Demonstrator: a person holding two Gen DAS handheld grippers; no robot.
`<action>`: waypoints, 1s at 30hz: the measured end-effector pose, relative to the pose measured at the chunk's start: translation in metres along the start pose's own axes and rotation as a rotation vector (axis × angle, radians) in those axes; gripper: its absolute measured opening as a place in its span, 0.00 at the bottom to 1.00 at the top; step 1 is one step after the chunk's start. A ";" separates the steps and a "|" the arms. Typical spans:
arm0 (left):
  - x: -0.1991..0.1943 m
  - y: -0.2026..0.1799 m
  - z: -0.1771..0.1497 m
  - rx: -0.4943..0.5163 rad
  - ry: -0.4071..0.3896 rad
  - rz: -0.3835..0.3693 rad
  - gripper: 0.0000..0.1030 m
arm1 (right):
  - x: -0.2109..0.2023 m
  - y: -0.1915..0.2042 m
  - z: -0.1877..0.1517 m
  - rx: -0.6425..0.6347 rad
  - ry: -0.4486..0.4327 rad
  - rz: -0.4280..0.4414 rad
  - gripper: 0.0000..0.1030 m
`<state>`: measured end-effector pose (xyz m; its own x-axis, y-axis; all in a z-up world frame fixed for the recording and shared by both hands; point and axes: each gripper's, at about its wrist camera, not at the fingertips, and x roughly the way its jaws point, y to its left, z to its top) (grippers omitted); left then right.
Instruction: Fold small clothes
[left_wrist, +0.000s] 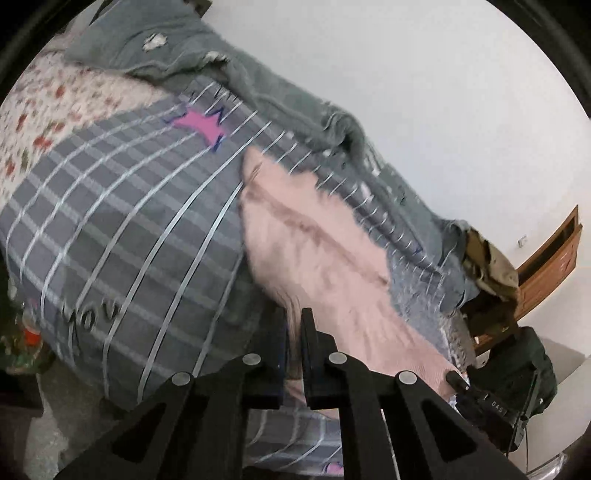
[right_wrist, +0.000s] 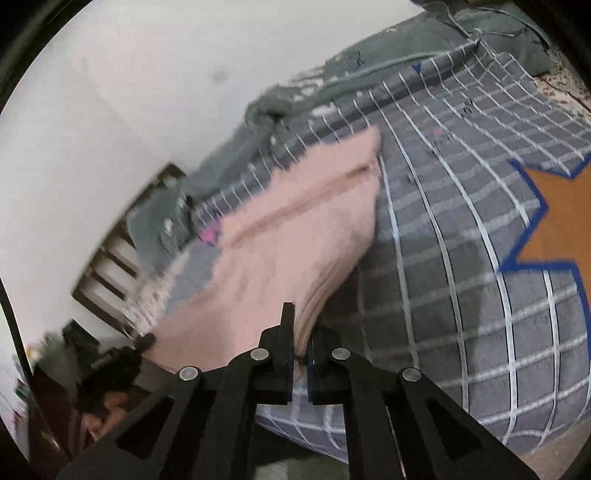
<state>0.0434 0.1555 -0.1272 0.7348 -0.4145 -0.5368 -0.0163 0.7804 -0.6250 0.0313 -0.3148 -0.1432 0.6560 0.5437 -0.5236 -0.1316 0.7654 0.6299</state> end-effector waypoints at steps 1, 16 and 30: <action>-0.001 -0.007 0.008 0.012 -0.013 -0.001 0.07 | -0.002 0.003 0.009 0.002 -0.010 0.008 0.05; 0.043 -0.057 0.115 0.109 -0.128 0.062 0.07 | 0.039 0.042 0.128 -0.047 -0.141 0.030 0.05; 0.143 -0.044 0.177 0.012 -0.149 0.065 0.07 | 0.131 0.038 0.205 -0.040 -0.150 0.043 0.05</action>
<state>0.2695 0.1449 -0.0759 0.8251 -0.2891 -0.4854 -0.0600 0.8094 -0.5842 0.2650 -0.2848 -0.0703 0.7527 0.5207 -0.4030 -0.1894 0.7574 0.6248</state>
